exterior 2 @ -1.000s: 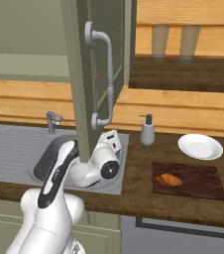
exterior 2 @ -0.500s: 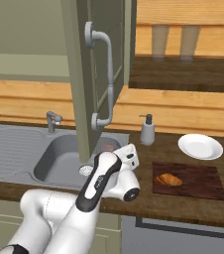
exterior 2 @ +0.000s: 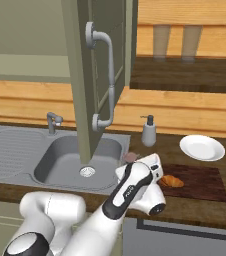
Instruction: From the different types of pastries on the counter, select a croissant and place it on the cutting board. Then retrieve a jar of jam from the cabinet and place it alongside the croissant on the cutting board.
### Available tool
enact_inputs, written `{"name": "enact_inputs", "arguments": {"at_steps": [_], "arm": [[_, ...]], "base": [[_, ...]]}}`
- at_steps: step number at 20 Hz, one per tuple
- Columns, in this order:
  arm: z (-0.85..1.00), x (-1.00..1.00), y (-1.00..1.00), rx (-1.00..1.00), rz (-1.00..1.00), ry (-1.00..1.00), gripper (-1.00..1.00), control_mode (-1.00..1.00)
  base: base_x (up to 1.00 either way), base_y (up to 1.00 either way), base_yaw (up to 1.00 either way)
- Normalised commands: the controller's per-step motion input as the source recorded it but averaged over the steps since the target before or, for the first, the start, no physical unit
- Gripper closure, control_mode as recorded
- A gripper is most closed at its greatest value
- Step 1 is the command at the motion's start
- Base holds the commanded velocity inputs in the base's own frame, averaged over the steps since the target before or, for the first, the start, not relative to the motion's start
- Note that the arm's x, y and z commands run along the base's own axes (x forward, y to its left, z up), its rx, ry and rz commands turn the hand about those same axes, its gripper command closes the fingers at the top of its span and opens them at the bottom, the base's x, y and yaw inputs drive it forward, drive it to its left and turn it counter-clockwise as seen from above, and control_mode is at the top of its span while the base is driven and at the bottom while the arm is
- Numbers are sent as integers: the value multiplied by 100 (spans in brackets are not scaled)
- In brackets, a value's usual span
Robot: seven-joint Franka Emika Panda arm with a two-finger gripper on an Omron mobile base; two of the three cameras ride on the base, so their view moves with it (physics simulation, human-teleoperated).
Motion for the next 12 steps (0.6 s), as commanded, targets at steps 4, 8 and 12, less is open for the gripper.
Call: {"name": "enact_inputs", "arguments": {"at_steps": [4, 8, 12], "arm": [[0, -41, -82, 0, -12, 0, 100, -100], [0, -40, -79, 0, -10, 0, 100, -100], [2, -17, -79, 4, -12, 0, 100, -100]], "base": [[0, 0, 0], [0, 0, 0], [0, 0, 0]]}}
